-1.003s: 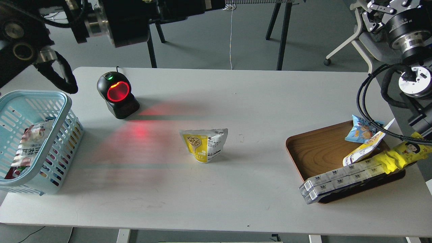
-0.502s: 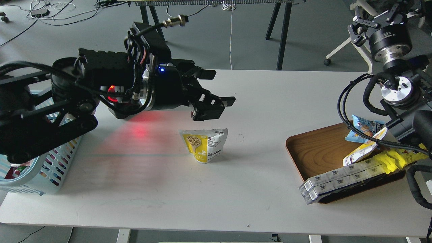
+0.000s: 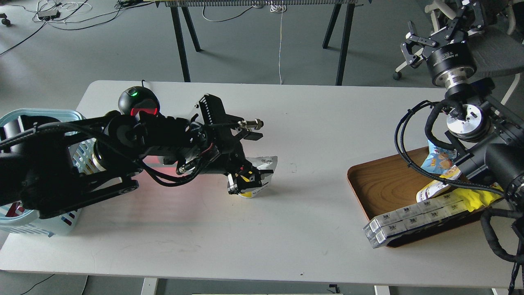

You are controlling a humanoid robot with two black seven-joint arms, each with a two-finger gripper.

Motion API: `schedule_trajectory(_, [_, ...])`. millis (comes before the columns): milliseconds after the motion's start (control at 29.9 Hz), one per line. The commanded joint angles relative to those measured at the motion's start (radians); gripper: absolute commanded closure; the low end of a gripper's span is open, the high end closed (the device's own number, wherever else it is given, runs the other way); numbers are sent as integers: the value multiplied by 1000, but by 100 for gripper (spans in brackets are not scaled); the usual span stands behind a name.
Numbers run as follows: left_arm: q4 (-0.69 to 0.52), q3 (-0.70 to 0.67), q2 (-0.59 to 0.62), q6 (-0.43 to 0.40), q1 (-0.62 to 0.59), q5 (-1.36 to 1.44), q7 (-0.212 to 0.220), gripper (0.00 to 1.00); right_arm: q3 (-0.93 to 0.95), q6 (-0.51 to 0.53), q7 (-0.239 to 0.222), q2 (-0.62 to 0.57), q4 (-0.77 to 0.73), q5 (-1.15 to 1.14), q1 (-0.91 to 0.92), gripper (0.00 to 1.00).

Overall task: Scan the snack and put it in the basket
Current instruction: 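Grasp the yellow packet with the left gripper and lift it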

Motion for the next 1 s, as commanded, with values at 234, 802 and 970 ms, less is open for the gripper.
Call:
schedule_trajectory(234, [25,11,12,0,37,1,-23,57,0,3,1,25,11,-2,-6,2])
schedule_trajectory(802, [80,8,15,0,35,1,-18,100,-2,5,4,23,11,-2,-6,2])
schedule_trajectory(970, [67,-10,37,0,32,1,-21,100,-3,5,4,14,10,-2,-6,1])
